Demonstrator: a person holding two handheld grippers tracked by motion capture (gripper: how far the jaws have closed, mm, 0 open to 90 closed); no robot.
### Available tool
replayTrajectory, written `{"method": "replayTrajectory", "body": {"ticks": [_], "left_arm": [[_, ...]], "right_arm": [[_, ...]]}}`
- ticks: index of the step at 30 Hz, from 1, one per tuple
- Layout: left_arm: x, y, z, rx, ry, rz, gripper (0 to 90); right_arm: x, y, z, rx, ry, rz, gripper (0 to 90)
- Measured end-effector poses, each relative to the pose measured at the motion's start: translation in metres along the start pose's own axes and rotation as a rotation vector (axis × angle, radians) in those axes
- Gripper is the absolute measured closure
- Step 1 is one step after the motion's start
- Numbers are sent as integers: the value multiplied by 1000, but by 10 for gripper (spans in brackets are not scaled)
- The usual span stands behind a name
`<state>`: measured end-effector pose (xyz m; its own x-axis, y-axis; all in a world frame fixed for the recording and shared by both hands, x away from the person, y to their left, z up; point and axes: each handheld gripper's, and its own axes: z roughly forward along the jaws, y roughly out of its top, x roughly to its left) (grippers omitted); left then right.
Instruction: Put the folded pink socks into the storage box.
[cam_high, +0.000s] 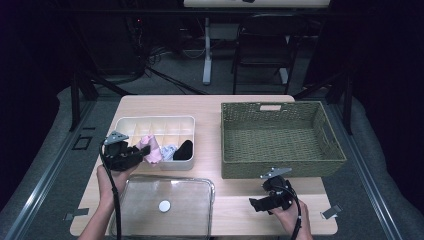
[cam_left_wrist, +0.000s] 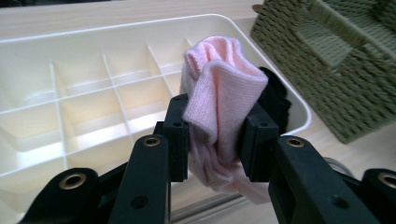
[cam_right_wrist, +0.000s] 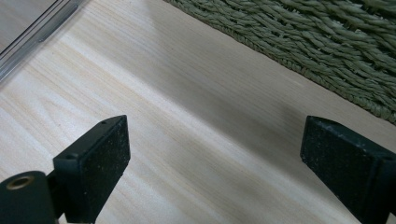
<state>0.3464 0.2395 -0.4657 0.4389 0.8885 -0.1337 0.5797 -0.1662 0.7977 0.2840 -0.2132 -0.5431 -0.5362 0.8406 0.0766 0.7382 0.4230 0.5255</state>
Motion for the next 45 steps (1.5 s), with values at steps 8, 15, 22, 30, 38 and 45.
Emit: {"method": "replayTrajectory", "body": {"ticks": [8, 15, 22, 30, 38, 45], "left_arm": [[6, 3, 7, -19, 67, 12, 678], [14, 4, 17, -18, 136, 38, 678], [16, 5, 26, -13, 157, 51, 677], [17, 5, 35, -4, 170, 63, 678], [15, 1, 48, 38, 178, 93, 677], [15, -3, 55, 85, 199, 120, 677]], "right_arm": [[1, 0, -1, 0, -2, -7, 79], [1, -1, -1, -25, -8, 12, 79], [1, 0, -2, 1, -8, -9, 79], [2, -1, 0, -16, -9, 3, 79], [1, 0, -2, 0, -2, -9, 80], [1, 0, -2, -1, -5, -8, 80]]}}
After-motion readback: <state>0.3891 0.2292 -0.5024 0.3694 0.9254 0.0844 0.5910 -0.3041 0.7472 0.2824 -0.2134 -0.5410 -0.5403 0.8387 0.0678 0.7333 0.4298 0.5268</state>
